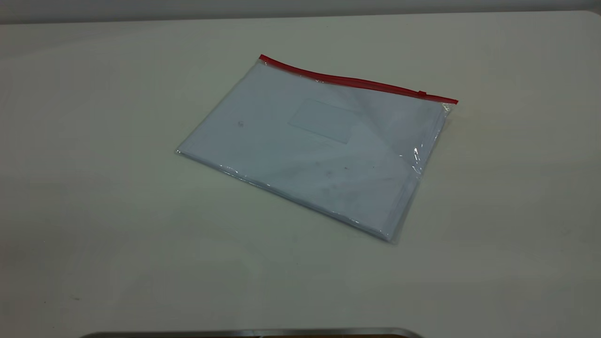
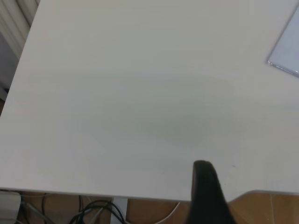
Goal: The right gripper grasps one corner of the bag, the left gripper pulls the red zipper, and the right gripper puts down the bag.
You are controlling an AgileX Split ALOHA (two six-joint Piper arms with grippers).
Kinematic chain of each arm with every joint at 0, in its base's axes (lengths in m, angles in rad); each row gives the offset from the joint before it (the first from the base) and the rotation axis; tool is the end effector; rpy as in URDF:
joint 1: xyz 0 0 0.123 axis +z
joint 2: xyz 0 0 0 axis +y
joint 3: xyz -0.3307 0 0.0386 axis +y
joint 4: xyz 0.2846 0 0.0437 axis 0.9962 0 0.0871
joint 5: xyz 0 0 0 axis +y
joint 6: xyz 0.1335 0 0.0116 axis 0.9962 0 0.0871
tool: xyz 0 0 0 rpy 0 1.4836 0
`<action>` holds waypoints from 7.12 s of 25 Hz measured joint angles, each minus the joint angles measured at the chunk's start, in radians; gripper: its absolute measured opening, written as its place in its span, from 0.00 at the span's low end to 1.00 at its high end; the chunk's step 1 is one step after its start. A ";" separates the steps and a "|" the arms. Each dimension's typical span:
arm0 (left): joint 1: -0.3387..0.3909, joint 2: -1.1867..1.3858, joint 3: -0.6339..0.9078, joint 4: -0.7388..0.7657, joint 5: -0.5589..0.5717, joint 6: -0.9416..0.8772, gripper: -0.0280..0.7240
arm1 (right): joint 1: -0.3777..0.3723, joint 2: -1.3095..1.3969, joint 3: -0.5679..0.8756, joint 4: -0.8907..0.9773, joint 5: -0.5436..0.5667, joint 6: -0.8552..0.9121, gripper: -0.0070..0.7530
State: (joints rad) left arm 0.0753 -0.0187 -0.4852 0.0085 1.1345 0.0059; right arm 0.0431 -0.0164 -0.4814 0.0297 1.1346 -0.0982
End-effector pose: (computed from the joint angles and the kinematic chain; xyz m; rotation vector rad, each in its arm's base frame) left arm 0.0113 0.0019 0.2618 -0.0742 2.1134 0.0587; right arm 0.0119 0.0041 0.2605 -0.1523 2.1145 0.0033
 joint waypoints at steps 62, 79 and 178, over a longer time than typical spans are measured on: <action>-0.148 1.759 -0.785 -0.640 -0.585 0.749 0.77 | 0.007 1.681 -0.213 0.916 -0.796 -0.839 0.67; -0.256 2.035 -0.931 -0.640 -0.509 0.808 0.77 | -0.089 2.344 -0.717 1.251 -0.523 -1.302 0.67; -0.391 2.256 -0.948 -0.935 -0.579 1.591 0.11 | 0.155 2.613 -1.429 1.033 0.028 -1.342 0.05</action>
State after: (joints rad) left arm -0.3155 2.2375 -1.4332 -0.9269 0.5556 1.5971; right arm 0.1986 2.5968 -1.9105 1.0626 1.1625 -1.4398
